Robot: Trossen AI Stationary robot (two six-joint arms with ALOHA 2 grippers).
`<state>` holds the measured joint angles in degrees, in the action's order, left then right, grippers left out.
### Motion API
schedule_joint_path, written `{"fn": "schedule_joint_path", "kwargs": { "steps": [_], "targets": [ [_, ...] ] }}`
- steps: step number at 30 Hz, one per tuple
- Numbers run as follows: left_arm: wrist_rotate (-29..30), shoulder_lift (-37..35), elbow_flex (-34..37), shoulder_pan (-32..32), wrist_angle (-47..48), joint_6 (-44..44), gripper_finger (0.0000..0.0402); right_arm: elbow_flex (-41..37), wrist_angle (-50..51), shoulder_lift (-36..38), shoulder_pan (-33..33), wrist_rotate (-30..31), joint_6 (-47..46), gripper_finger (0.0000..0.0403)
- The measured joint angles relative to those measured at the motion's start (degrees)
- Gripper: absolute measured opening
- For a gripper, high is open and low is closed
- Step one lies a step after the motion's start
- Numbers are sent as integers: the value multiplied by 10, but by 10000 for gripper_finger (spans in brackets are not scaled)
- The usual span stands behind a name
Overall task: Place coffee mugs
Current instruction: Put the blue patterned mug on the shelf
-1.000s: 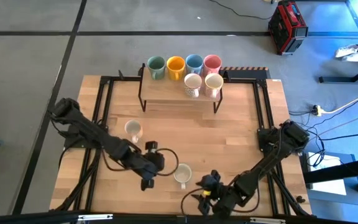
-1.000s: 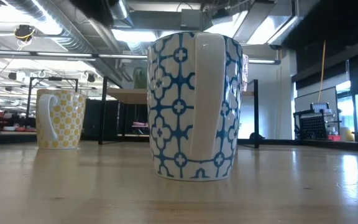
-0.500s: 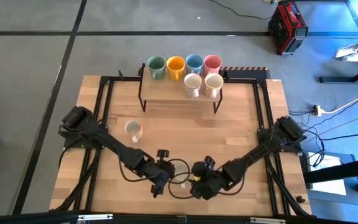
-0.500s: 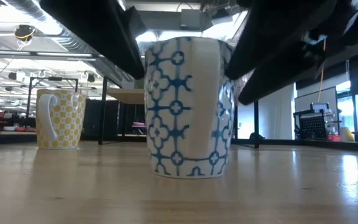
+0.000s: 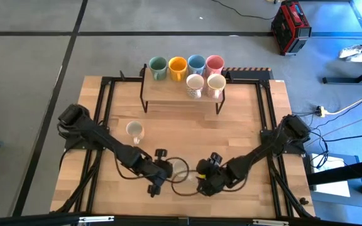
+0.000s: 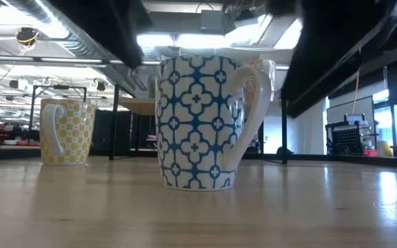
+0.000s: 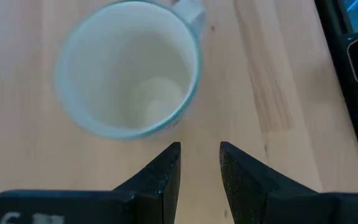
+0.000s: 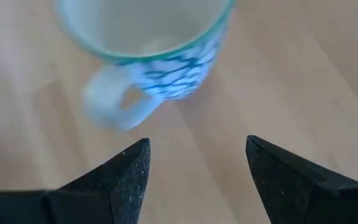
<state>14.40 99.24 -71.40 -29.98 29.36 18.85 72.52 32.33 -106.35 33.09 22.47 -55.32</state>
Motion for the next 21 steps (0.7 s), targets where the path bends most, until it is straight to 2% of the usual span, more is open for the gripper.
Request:
{"fn": "schedule_joint_path", "kwargs": {
  "steps": [4, 9, 12, 17, 21],
  "targets": [
    [7, -56, 0, -3, 50, 18, 105, 0, -14, 9, 43, 31, -20, 253],
    [43, -123, 0, -11, 113, 23, 105, 1, -93, -18, 92, 156, -30, 253],
    [78, -147, 0, -14, 144, 42, 105, 0, -149, -49, 96, 218, -37, 253],
    [120, -160, 0, -31, 214, 82, 105, 0, -229, -96, 82, 237, -35, 253],
    [125, -159, 0, -46, 267, 106, 105, 0, -233, -108, 75, 277, -47, 253]
  ]
}}
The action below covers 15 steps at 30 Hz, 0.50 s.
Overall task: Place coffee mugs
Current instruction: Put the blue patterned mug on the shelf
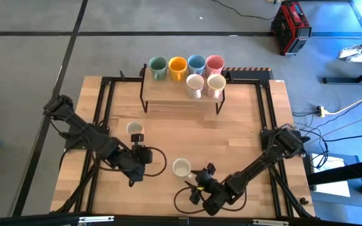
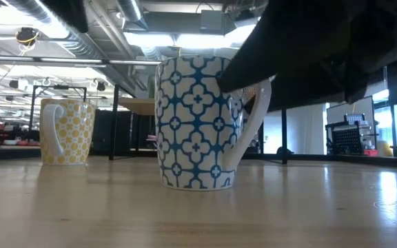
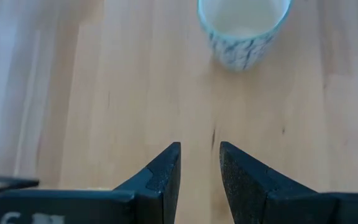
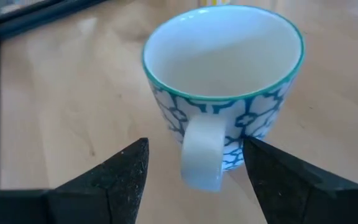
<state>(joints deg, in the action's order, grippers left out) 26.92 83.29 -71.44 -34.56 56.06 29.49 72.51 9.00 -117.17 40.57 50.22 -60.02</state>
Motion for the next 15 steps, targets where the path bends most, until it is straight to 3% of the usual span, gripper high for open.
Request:
{"fn": "schedule_joint_path", "kwargs": {
  "steps": [5, 13, 15],
  "targets": [
    [11, -3, 0, -16, 41, 35, 105, 0, 9, -1, -6, -2, 1, 221],
    [13, -34, 0, -27, 74, 57, 105, 0, 19, -1, -6, -19, 6, 63],
    [12, -46, 0, -28, 87, 64, 105, 0, 19, -1, -6, -20, 6, 43]
  ]
}}
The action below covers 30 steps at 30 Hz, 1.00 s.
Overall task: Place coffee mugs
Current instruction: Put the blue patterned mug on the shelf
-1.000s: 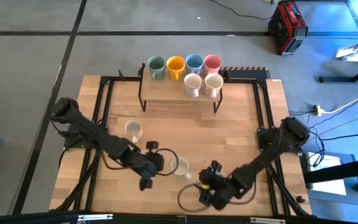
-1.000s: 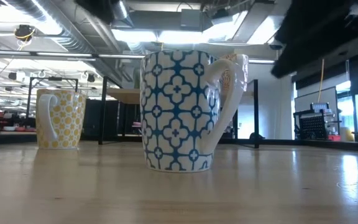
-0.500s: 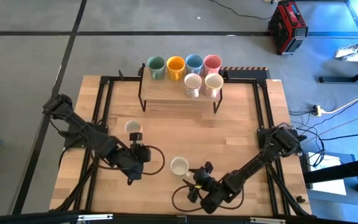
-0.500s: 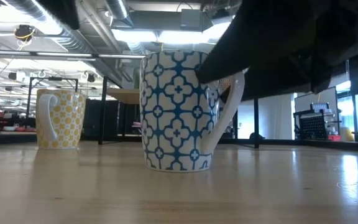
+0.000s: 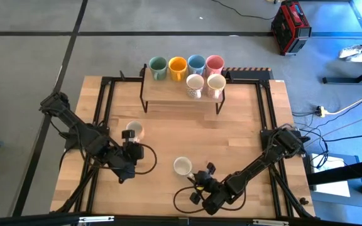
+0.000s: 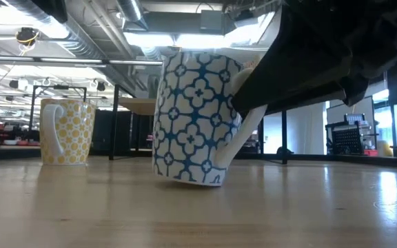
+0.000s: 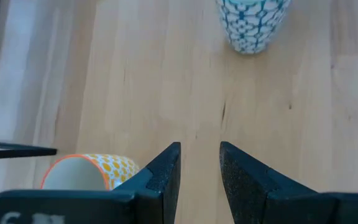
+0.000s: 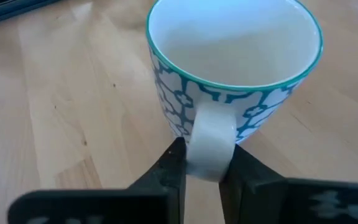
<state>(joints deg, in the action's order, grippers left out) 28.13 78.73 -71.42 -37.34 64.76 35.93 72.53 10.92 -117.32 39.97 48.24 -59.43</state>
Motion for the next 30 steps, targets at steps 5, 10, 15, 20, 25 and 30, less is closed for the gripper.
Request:
{"fn": "schedule_joint_path", "kwargs": {
  "steps": [5, 10, 15, 20, 25, 30],
  "targets": [
    [7, -38, 0, 0, 11, 22, 105, 0, -2, 0, -3, -13, 2, 43],
    [-34, -77, 0, -3, 33, 12, 105, 27, 4, 0, -8, -29, 27, 43],
    [-52, -140, 0, -18, 52, 0, 105, 88, 65, 0, -24, -21, 27, 43],
    [-52, -215, 0, -29, 61, -34, 105, 168, 145, 0, -61, 10, 30, 43],
    [-62, -292, 0, -30, 81, -72, 105, 250, 223, 0, -111, 52, 32, 43],
    [-62, -347, 0, -30, 82, -104, 105, 317, 280, 0, -168, 83, 51, 43]
  ]
}}
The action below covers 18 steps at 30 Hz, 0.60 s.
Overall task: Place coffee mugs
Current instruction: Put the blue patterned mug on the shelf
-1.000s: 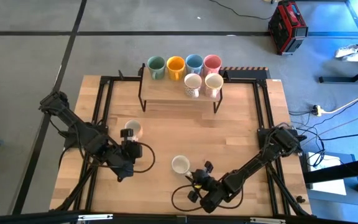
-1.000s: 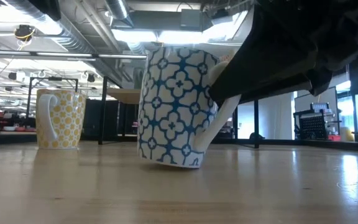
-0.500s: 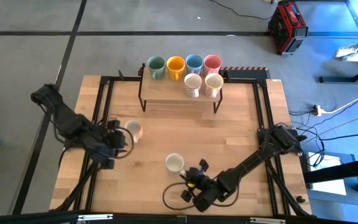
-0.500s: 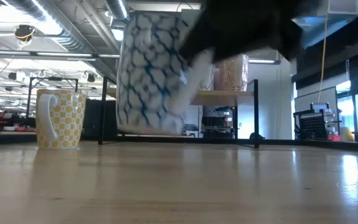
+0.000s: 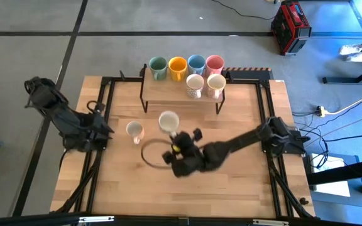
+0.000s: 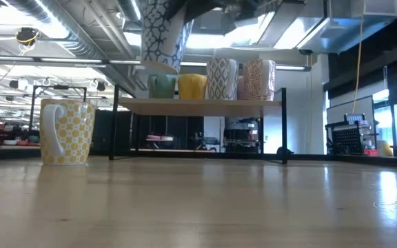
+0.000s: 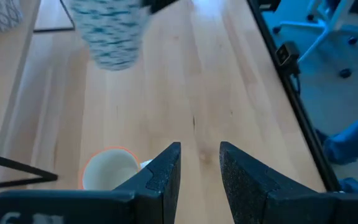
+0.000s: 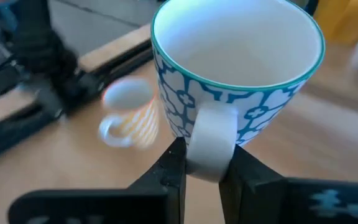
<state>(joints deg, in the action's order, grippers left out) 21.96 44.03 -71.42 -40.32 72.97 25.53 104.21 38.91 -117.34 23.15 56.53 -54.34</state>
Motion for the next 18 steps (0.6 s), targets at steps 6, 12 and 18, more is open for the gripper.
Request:
{"fn": "schedule_joint_path", "kwargs": {
  "steps": [6, 12, 18],
  "targets": [
    [0, -40, 0, 0, 0, -7, 105, 51, 3, 0, -62, 8, 51, 43],
    [0, -49, 0, 0, -1, -7, 105, 86, 5, -6, -103, 14, 64, 43],
    [0, -47, 0, 0, -2, -6, 105, 187, 29, -64, -117, 15, 64, 43]
  ]
}}
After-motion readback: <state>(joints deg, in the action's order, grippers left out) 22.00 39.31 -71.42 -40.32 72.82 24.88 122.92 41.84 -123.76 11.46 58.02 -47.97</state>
